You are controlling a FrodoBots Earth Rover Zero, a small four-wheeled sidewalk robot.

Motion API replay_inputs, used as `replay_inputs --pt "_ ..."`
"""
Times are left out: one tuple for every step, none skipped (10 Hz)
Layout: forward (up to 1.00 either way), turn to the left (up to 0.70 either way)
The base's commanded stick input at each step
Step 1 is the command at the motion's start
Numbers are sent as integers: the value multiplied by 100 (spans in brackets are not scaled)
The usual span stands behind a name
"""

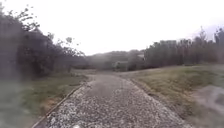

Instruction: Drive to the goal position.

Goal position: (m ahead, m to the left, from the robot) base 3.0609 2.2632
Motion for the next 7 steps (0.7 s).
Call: replay_inputs --pt "70 0" --pt "70 0" --pt "70 0" --pt "70 0" --pt "70 0" --pt "70 0" --pt "70 0"
